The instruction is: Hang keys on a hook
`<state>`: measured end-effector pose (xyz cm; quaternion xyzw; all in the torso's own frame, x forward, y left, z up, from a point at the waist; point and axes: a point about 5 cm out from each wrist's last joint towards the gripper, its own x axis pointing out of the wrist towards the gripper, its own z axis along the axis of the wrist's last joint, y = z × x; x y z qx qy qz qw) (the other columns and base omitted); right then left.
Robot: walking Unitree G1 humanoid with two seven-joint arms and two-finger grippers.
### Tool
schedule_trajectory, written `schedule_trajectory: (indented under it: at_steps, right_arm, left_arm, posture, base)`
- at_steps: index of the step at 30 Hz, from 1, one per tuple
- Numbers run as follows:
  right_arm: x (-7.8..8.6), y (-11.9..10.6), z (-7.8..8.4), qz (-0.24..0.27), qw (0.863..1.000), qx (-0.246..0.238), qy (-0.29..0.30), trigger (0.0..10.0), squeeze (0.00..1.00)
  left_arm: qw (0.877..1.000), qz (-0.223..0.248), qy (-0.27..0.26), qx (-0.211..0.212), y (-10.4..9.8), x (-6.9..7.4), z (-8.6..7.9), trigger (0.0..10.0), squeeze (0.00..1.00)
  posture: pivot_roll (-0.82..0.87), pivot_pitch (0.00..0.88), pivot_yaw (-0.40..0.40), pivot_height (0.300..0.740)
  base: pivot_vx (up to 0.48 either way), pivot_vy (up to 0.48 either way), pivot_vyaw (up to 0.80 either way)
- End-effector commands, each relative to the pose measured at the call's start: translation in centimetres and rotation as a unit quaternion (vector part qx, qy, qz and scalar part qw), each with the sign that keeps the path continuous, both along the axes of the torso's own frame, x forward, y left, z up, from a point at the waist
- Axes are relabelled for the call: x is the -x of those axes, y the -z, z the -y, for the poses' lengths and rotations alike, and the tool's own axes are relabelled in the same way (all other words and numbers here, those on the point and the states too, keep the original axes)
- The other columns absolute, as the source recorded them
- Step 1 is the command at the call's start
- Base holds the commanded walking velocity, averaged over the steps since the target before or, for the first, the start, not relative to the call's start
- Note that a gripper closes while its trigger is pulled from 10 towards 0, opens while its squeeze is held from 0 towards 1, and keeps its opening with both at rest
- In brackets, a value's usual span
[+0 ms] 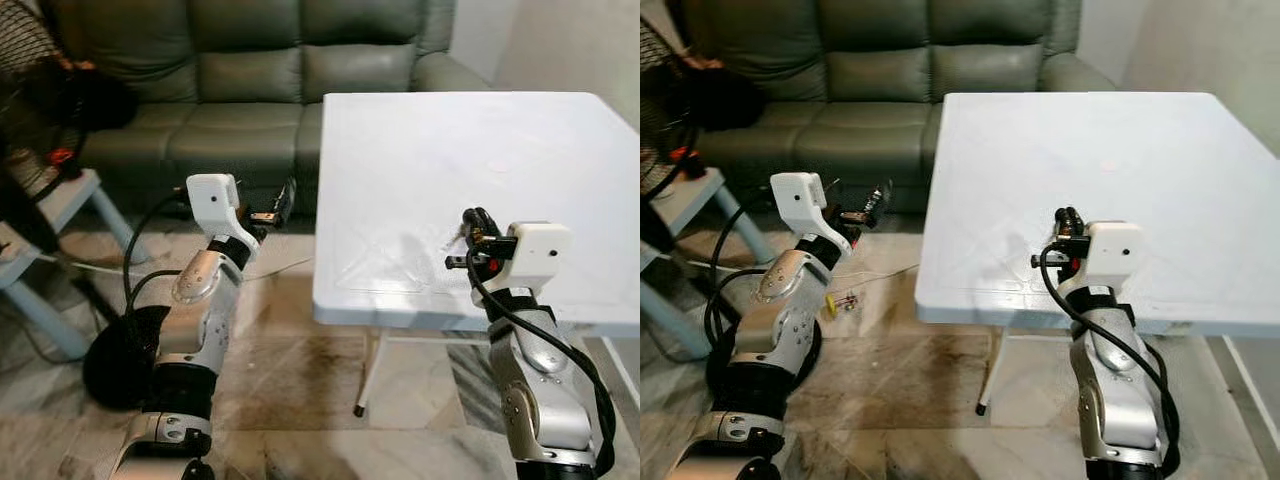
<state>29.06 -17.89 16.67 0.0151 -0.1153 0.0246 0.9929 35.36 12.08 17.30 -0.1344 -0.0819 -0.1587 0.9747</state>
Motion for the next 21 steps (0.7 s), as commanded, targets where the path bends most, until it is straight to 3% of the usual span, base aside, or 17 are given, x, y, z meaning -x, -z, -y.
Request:
schedule_trajectory:
  at_steps: [1,21]
  right_arm:
    - [-0.27,-0.13,-0.12,-0.002,1.000,-0.001,0.001,10.0,0.00]
    - [-0.82,-0.35,-0.45,0.001,1.000,0.009,-0.005,10.0,0.00]
  left_arm:
    - [1.000,0.004,-0.005,-0.007,-0.26,-0.27,-0.13,10.0,0.00]
    - [1.000,-0.008,-0.025,0.002,0.05,-0.59,-0.21,10.0,0.00]
  posture:
    - [0.03,0.000,0.029,0.740]
    - [0.04,0.000,0.015,0.740]
  base:
    - [0.000,0.000,-0.74]
    - [0.000,0.000,-0.75]
